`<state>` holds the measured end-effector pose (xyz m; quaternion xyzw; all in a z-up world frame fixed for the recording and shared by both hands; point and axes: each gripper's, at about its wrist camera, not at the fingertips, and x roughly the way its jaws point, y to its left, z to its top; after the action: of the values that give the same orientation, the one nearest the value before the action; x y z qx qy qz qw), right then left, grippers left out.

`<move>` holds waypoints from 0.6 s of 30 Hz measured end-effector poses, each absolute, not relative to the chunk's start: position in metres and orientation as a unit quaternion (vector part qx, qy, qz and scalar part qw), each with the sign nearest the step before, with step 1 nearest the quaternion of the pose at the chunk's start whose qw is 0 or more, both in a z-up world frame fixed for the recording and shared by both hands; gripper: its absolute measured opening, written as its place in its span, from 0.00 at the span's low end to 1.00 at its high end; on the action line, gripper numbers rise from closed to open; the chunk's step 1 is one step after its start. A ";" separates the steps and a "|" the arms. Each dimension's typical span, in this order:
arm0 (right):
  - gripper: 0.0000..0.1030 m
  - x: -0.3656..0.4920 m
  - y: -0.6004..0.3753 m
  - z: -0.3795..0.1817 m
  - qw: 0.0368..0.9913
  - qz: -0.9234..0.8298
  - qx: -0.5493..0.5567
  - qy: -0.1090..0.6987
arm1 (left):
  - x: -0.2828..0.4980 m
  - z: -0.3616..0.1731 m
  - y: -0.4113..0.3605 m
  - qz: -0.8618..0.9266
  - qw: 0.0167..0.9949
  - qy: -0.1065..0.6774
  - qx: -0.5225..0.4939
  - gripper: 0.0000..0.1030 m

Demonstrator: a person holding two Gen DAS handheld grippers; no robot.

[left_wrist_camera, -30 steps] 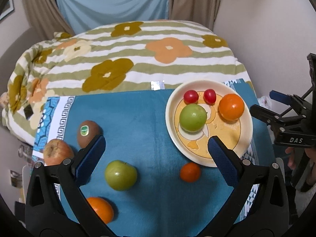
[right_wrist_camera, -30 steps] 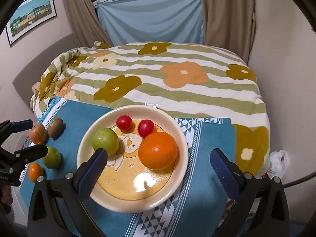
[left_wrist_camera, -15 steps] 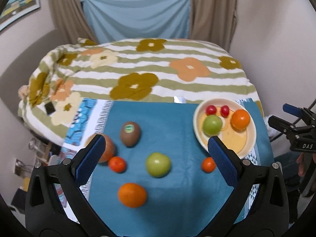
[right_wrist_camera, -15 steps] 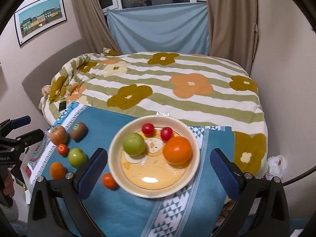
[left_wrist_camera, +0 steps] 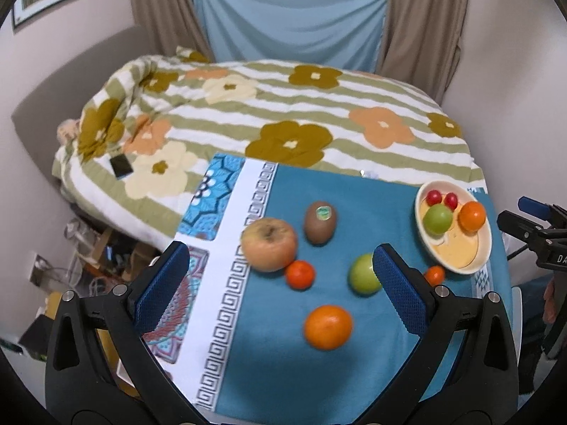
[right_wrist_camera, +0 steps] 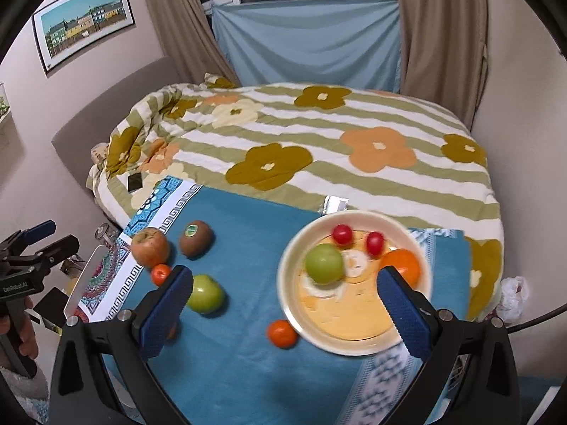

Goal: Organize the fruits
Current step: 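Withdraw both open tools away from the bowl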

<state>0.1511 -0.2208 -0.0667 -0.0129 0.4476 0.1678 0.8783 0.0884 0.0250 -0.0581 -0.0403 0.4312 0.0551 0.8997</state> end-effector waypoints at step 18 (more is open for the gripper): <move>1.00 0.180 -0.114 -0.109 0.853 0.144 -0.010 0.501 | 0.141 -0.134 0.090 -0.024 0.855 0.513 -0.066 1.00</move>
<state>0.1803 -0.1135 -0.1095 -0.0103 0.5010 0.1443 0.8533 0.1409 0.0897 -0.1340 -0.0657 0.5133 -0.0239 0.8553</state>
